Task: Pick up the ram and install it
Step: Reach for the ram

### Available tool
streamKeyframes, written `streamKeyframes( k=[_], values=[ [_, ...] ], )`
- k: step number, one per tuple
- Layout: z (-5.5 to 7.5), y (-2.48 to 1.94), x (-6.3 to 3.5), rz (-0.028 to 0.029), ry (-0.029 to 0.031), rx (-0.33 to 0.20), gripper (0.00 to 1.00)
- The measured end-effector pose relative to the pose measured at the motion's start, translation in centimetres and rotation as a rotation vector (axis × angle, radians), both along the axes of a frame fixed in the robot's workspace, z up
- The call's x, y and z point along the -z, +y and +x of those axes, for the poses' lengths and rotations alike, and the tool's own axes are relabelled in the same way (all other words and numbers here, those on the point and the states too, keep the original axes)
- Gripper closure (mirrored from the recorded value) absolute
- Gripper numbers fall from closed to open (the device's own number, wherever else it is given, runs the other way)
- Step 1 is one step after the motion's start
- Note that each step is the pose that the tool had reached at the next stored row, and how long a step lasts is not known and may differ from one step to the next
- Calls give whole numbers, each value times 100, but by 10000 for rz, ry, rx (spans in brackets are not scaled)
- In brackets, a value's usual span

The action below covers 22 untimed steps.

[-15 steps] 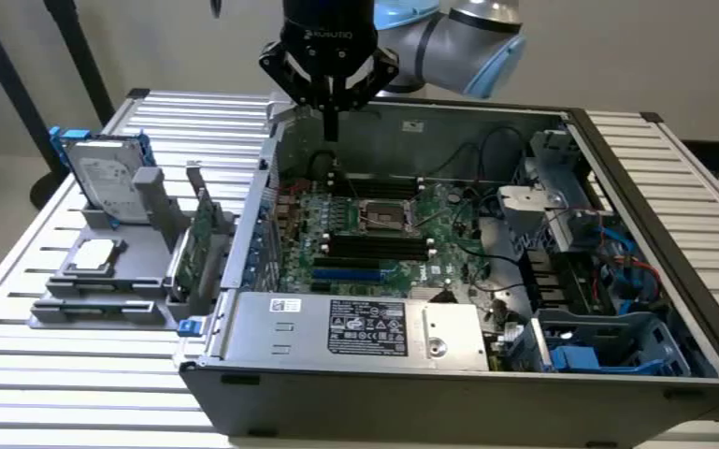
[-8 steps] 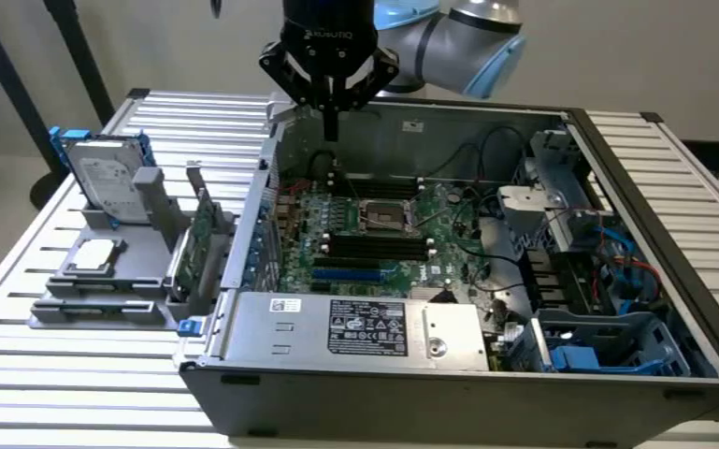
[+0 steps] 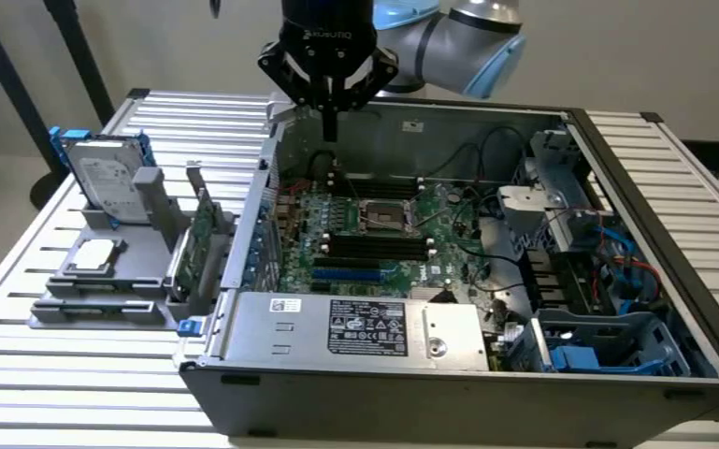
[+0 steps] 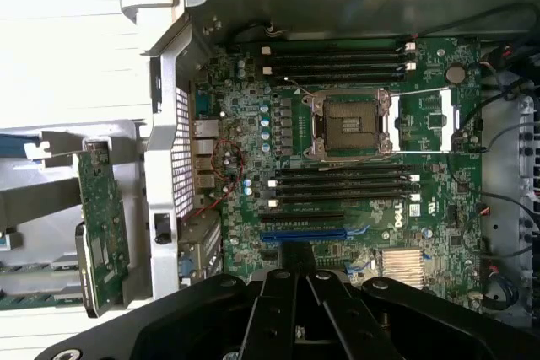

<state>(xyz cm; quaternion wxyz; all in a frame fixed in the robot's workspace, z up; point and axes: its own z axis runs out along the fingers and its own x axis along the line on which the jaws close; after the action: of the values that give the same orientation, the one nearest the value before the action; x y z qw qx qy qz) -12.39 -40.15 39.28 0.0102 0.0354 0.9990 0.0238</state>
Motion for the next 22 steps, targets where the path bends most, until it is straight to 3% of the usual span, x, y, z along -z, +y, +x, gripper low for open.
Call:
streamKeyframes(
  k=[6, 22],
  values=[
    [-244, -132, 9, 4, -4, 0, 89],
    [-973, -335, 31, 4, -3, 0, 89]
  ],
)
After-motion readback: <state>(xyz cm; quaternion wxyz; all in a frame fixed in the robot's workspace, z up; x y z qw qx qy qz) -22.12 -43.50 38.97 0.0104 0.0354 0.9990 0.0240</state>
